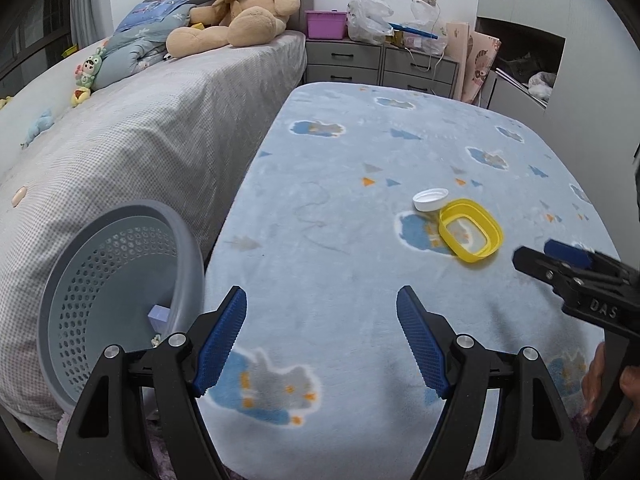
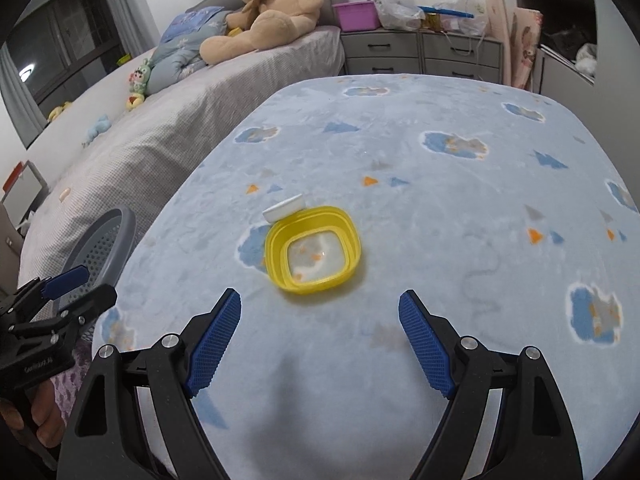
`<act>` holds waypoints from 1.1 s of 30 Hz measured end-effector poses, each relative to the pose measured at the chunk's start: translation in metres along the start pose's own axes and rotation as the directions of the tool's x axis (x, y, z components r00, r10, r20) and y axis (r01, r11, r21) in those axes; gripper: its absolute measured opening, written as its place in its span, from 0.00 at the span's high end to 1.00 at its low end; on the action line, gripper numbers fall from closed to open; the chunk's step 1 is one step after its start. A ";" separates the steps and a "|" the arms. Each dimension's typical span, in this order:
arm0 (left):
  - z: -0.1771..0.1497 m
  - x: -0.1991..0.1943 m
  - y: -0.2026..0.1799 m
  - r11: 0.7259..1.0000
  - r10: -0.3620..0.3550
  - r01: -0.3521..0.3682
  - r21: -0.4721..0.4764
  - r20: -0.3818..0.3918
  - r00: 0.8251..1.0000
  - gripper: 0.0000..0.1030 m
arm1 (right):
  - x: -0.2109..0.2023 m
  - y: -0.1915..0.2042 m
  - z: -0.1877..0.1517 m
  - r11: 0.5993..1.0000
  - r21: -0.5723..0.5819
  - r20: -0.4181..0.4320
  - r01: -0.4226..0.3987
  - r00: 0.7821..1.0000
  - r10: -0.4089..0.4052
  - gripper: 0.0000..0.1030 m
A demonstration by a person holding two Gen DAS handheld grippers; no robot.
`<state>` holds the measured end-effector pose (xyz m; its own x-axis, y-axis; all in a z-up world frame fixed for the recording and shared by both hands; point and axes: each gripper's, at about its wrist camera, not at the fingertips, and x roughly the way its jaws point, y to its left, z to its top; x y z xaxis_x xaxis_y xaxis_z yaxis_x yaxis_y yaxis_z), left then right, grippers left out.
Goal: Collect trash
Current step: 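Grasp the yellow plastic lid by its rim with the right gripper, then grasp the small white cap with the left gripper while the right gripper holds the lid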
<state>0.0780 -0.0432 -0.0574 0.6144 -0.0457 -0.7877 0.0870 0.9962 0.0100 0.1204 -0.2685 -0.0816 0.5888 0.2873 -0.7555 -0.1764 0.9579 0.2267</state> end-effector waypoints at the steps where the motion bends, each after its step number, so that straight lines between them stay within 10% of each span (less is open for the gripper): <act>1: 0.000 0.002 -0.001 1.000 0.001 -0.001 0.001 -0.004 1.000 0.28 | 0.006 0.000 0.004 1.000 -0.009 -0.008 -0.005 1.000 0.005 0.23; 24: 0.003 0.028 -0.005 1.000 0.024 -0.024 -0.007 -0.052 0.998 0.28 | 0.074 0.015 0.025 0.992 -0.107 -0.108 0.062 0.991 -0.074 0.13; 33: 0.010 0.038 -0.018 1.000 0.008 -0.008 -0.001 -0.071 0.997 0.28 | 0.063 0.009 0.024 0.993 -0.109 -0.090 0.051 0.994 -0.061 0.33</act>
<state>0.1071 -0.0637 -0.0815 0.5581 -0.0329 -0.8291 0.0819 0.9965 0.0156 0.1752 -0.2414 -0.1125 0.5255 0.2267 -0.8200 -0.2310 0.9657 0.1190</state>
